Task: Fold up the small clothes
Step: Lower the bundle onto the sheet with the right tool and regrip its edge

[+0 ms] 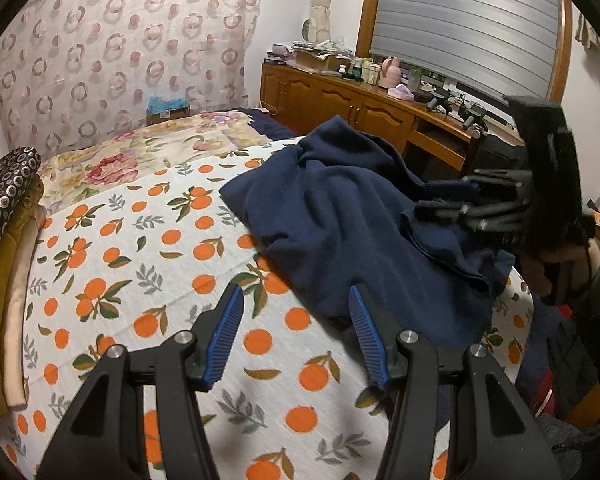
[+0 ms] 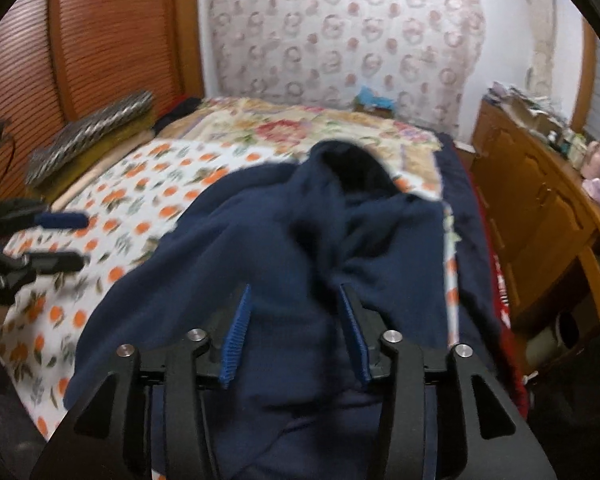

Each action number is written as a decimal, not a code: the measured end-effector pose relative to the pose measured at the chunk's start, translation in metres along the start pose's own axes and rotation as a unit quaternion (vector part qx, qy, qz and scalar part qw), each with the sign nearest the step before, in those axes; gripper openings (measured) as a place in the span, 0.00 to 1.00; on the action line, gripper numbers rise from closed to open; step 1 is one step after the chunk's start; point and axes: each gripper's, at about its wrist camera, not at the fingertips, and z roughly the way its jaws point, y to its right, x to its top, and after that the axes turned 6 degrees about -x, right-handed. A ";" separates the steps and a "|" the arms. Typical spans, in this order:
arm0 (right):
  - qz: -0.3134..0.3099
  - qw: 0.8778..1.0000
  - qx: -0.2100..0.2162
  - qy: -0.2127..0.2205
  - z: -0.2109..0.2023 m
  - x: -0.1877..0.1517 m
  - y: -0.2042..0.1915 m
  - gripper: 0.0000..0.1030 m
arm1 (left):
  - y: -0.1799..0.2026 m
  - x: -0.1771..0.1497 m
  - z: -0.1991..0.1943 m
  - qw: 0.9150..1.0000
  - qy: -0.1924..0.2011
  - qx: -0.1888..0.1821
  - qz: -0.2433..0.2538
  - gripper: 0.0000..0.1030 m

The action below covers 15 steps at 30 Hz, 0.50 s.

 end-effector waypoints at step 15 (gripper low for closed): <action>-0.008 1.000 -0.024 -0.004 0.002 -0.033 -0.009 0.05 | 0.008 -0.019 0.000 1.000 -0.012 0.006 -0.022 0.53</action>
